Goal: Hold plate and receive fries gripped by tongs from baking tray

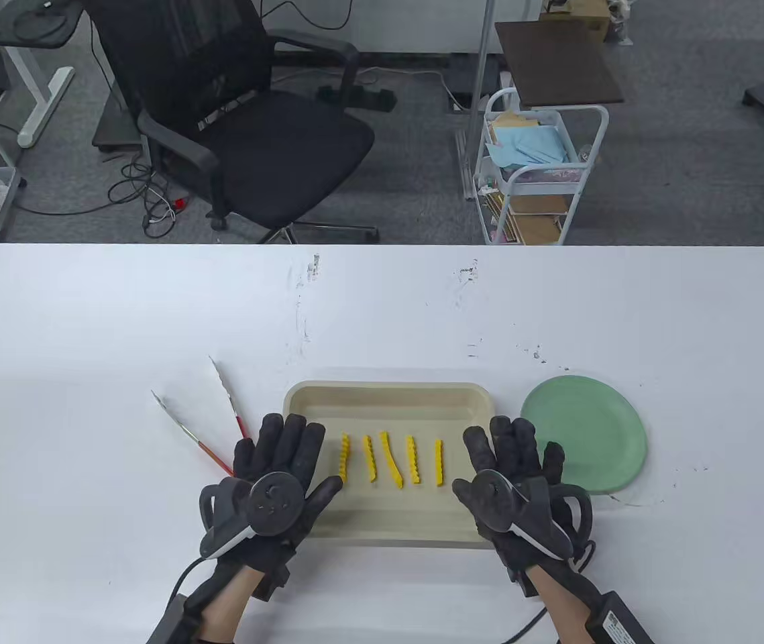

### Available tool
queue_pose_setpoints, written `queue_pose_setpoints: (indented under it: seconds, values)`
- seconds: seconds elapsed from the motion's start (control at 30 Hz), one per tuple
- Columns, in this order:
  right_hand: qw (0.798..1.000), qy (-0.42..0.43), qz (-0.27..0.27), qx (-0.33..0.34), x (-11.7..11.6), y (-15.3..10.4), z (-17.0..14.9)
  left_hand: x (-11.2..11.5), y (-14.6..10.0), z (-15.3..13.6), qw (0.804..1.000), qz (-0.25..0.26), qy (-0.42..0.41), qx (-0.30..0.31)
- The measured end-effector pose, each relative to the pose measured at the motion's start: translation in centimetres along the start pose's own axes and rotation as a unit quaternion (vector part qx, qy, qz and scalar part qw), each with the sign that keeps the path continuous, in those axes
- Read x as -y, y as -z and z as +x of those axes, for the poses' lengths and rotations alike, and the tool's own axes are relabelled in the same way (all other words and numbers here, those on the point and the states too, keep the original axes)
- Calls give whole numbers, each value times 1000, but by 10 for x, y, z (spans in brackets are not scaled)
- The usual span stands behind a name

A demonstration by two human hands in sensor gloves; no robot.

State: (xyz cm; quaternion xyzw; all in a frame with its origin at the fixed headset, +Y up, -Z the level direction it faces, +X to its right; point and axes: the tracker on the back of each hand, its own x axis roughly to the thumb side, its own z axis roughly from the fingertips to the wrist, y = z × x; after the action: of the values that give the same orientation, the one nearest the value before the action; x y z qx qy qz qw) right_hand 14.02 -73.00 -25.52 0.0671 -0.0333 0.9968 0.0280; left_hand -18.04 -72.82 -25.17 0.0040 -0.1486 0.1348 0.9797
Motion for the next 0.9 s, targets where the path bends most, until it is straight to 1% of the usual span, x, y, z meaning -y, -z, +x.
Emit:
queue_pose_setpoints:
  seconds: [0.17, 0.5, 0.63, 0.67, 0.77, 0.83, 0.87, 0.9]
  values:
    - [1000, 10, 11, -7, -3, 2, -6, -1, 0, -1, 1000, 0, 0, -3]
    - [1000, 24, 4, 6, -2, 1, -6, 0, 0, -2, 1000, 1, -1, -4]
    - [999, 43, -9, -16, 4, 1, -15, 1, 0, -1, 1000, -2, -1, -5]
    - [998, 51, -12, -28, 7, 1, -20, 1, 0, -1, 1000, -2, -1, -5]
    - [992, 81, -38, -89, 17, 2, -50, 1, 0, -2, 1000, -1, -2, -5]
    - [982, 90, -46, -159, 18, 1, -80, 1, 1, -2, 1000, -5, -5, -5]
    - [979, 91, -46, -179, 18, 0, -87, 2, 1, -2, 1000, -8, -5, -4]
    - [966, 92, -36, -240, 14, -1, -106, 3, 1, -1, 1000, -15, -7, -2]
